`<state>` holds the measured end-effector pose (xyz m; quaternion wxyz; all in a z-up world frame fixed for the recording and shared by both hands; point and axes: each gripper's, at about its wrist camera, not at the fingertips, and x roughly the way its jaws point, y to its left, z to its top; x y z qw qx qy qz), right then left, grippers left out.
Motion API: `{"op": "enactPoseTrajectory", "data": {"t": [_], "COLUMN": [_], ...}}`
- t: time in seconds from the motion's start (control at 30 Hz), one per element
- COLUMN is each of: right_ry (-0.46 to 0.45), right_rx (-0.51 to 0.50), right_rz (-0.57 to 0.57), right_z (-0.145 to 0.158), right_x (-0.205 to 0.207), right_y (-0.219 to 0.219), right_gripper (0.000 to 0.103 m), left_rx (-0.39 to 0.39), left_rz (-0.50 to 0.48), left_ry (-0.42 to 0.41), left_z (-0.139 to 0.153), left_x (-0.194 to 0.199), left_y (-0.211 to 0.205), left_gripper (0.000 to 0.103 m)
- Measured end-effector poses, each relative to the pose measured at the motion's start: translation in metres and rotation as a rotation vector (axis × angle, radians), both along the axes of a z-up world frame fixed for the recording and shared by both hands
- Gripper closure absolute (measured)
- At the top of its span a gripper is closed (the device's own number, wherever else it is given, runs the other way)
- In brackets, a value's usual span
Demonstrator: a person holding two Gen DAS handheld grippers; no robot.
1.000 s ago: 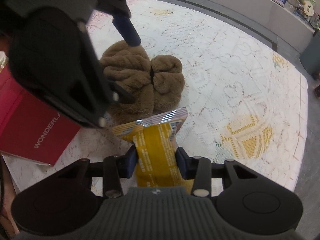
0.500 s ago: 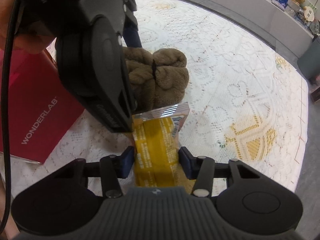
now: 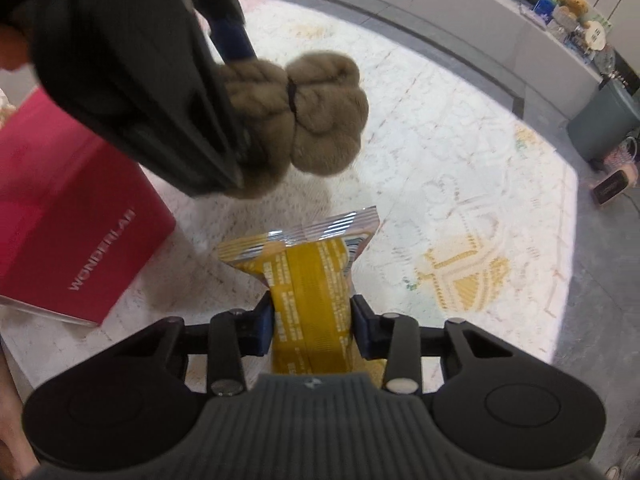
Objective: Organize soft objects
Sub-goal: 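Carry the brown plush and yellow snack bag over the orange box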
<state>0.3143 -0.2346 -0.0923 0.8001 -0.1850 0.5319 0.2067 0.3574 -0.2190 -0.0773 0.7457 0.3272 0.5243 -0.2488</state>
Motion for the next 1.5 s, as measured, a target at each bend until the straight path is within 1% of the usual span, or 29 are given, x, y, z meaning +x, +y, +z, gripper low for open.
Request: {"op": "enactPoseTrajectory", "data": {"t": [0.1,0.23,0.37,0.5,0.63,0.73,0.87,1.0,1.17,1.33,1.5], "right_ry": [-0.035,-0.085,-0.123,-0.143,-0.152,-0.151,-0.155,-0.138,-0.119,-0.111,-0.113], "right_rx": [-0.006,-0.015,-0.018,-0.006,-0.003,0.001,-0.001,0.007,0.019,0.023,0.019], "right_rz": [0.005,0.022,0.038,0.055,0.082,0.101,0.124,0.143,0.164,0.194,0.233], "right_z": [0.017,0.048,0.066,0.077,0.085,0.086,0.088,0.088,0.084,0.084,0.086], "right_x": [-0.004,-0.018,-0.039,-0.056,-0.082,-0.100,-0.126,-0.151,-0.176,-0.195,-0.204], "right_y": [0.006,0.016,0.019,0.030,0.041,0.052,0.062,0.070,0.084,0.106,0.128], "right_gripper": [0.065,0.065,0.065,0.065,0.065,0.065,0.064,0.065,0.064,0.064,0.064], "left_rx": [-0.012,-0.028,-0.048,-0.060,-0.075,-0.084,-0.095,-0.124,-0.142,-0.162,-0.177], "left_rz": [0.007,0.022,0.042,0.054,0.064,0.069,0.085,0.101,0.115,0.137,0.169], "left_ry": [-0.041,-0.078,-0.096,-0.105,-0.096,-0.074,-0.068,-0.051,-0.030,-0.020,-0.014], "left_z": [0.028,0.061,0.084,0.094,0.093,0.086,0.079,0.076,0.069,0.062,0.056], "left_x": [-0.012,-0.037,-0.061,-0.090,-0.119,-0.144,-0.175,-0.203,-0.235,-0.255,-0.267], "left_y": [0.008,0.021,0.041,0.060,0.076,0.088,0.102,0.119,0.138,0.159,0.185], "left_gripper": [0.042,0.042,0.042,0.042,0.041,0.041,0.041,0.041,0.041,0.041,0.041]}}
